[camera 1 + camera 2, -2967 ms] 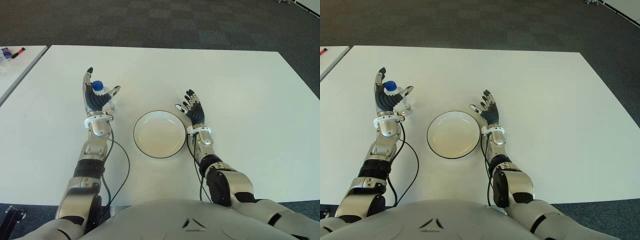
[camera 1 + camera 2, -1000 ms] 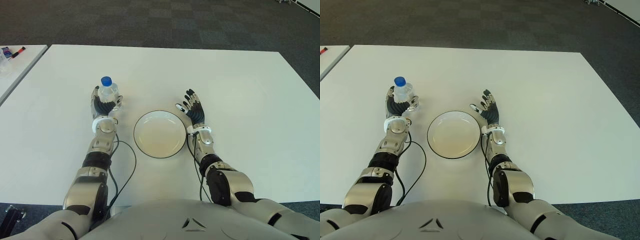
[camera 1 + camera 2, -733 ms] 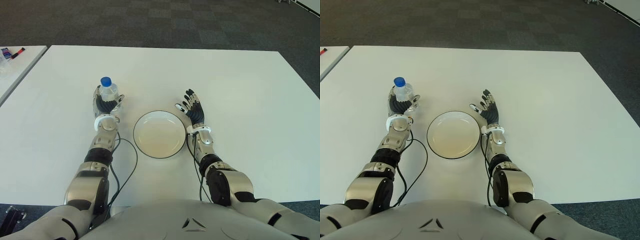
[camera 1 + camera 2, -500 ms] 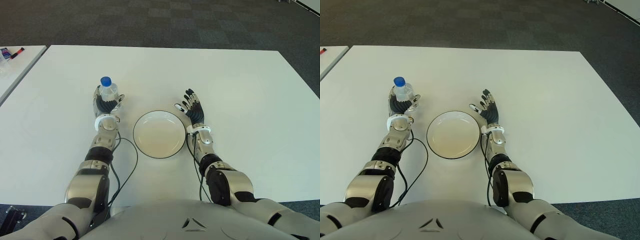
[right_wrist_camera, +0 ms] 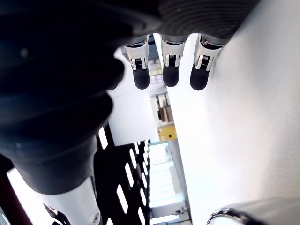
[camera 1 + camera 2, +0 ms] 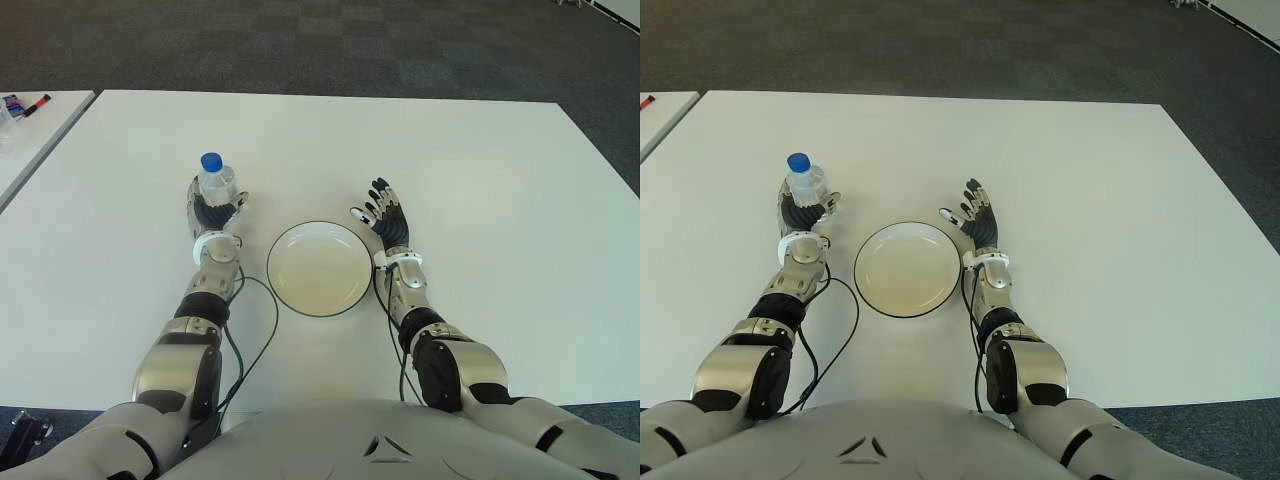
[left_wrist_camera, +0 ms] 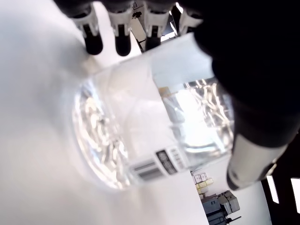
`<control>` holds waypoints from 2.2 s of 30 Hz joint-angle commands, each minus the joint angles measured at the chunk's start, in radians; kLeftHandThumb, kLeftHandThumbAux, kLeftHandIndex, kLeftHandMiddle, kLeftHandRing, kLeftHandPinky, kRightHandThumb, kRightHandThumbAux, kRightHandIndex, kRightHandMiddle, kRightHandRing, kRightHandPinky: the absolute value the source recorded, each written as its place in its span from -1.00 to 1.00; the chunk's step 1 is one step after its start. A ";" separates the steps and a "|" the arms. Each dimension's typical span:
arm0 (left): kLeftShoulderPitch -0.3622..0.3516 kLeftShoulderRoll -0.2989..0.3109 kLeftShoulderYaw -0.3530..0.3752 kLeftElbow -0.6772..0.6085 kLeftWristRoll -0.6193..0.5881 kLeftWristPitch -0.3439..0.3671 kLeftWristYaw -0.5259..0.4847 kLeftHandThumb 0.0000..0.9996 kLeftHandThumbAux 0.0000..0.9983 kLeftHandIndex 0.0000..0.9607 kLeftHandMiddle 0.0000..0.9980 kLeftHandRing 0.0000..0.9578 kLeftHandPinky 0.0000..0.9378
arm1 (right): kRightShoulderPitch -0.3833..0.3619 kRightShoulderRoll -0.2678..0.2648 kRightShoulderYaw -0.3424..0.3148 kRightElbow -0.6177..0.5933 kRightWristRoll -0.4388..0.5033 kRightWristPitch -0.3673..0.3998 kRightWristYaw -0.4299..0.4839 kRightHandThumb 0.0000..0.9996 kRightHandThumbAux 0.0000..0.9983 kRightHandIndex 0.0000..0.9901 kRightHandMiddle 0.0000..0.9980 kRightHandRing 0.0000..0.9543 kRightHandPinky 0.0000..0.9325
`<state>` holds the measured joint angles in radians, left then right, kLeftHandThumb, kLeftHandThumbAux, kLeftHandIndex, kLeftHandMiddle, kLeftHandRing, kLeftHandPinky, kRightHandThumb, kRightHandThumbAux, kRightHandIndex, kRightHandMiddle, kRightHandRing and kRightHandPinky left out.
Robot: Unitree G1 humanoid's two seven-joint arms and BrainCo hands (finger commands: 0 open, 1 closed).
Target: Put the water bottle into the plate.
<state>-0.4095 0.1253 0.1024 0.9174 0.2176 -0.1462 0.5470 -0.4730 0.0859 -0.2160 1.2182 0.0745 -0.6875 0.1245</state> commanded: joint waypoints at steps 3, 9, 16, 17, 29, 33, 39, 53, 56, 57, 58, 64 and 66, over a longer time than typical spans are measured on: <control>-0.013 0.005 -0.002 0.097 -0.025 -0.034 -0.042 -1.00 0.55 -0.94 -0.91 -0.93 -0.89 | 0.062 0.002 -0.004 0.043 0.004 0.052 -0.002 -0.92 0.76 -0.89 -0.90 -0.90 -0.78; -0.021 0.008 -0.003 0.131 -0.033 -0.070 -0.063 -1.00 0.59 -0.95 -0.91 -0.92 -0.87 | 0.063 -0.001 -0.002 0.044 0.002 0.049 -0.001 -0.92 0.76 -0.89 -0.90 -0.90 -0.78; -0.023 0.012 -0.012 0.159 -0.027 -0.097 -0.061 -1.00 0.59 -0.91 -0.87 -0.89 -0.85 | 0.062 -0.002 -0.001 0.045 0.002 0.051 -0.001 -0.92 0.77 -0.88 -0.90 -0.90 -0.78; -0.024 0.012 -0.012 0.162 -0.027 -0.099 -0.062 -1.00 0.57 -0.90 -0.87 -0.88 -0.84 | 0.062 -0.001 -0.002 0.045 0.002 0.052 -0.001 -0.93 0.77 -0.88 -0.90 -0.90 -0.78; -0.034 0.024 -0.025 0.200 -0.017 -0.124 -0.061 -1.00 0.47 -0.90 -0.84 -0.85 -0.80 | 0.060 0.000 -0.007 0.045 0.011 0.059 0.009 -0.94 0.78 -0.89 -0.90 -0.91 -0.79; -0.036 0.025 -0.028 0.205 -0.017 -0.129 -0.061 -1.00 0.47 -0.90 -0.83 -0.84 -0.80 | 0.060 0.000 -0.005 0.045 0.010 0.058 0.007 -0.94 0.78 -0.89 -0.90 -0.91 -0.78; -0.039 0.026 -0.029 0.217 -0.022 -0.138 -0.062 -1.00 0.49 -0.90 -0.83 -0.83 -0.79 | 0.060 0.000 -0.002 0.045 0.006 0.056 0.001 -0.93 0.77 -0.89 -0.90 -0.90 -0.78; -0.034 0.025 -0.040 0.212 -0.021 -0.148 -0.050 -1.00 0.51 -0.85 -0.78 -0.80 -0.77 | 0.058 0.001 -0.001 0.045 0.004 0.059 -0.007 -0.91 0.76 -0.89 -0.90 -0.90 -0.78; -0.031 0.025 -0.039 0.206 -0.025 -0.154 -0.051 -1.00 0.53 -0.81 -0.76 -0.78 -0.74 | 0.059 0.001 -0.001 0.045 0.003 0.057 -0.008 -0.90 0.75 -0.89 -0.89 -0.90 -0.78; -0.030 0.024 -0.038 0.204 -0.026 -0.157 -0.051 -1.00 0.54 -0.79 -0.75 -0.77 -0.72 | 0.059 0.001 0.000 0.045 0.003 0.056 -0.009 -0.90 0.75 -0.89 -0.89 -0.90 -0.78; -0.029 0.024 -0.038 0.203 -0.027 -0.158 -0.051 -1.00 0.55 -0.77 -0.74 -0.75 -0.70 | 0.059 0.001 0.000 0.045 0.003 0.055 -0.009 -0.89 0.75 -0.88 -0.89 -0.89 -0.78; -0.026 0.016 -0.022 0.201 -0.047 -0.197 -0.053 -1.00 0.62 -0.67 -0.63 -0.63 -0.56 | 0.059 0.002 0.000 0.045 0.002 0.055 -0.010 -0.89 0.74 -0.88 -0.89 -0.89 -0.78; -0.024 0.013 -0.014 0.201 -0.059 -0.219 -0.057 -1.00 0.66 -0.63 -0.58 -0.56 -0.48 | 0.059 0.002 -0.001 0.046 0.003 0.055 -0.009 -0.88 0.74 -0.88 -0.89 -0.89 -0.77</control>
<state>-0.4546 0.1632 0.0817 1.1031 0.1845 -0.3564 0.5155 -0.4733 0.0852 -0.2150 1.2183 0.0778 -0.6873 0.1245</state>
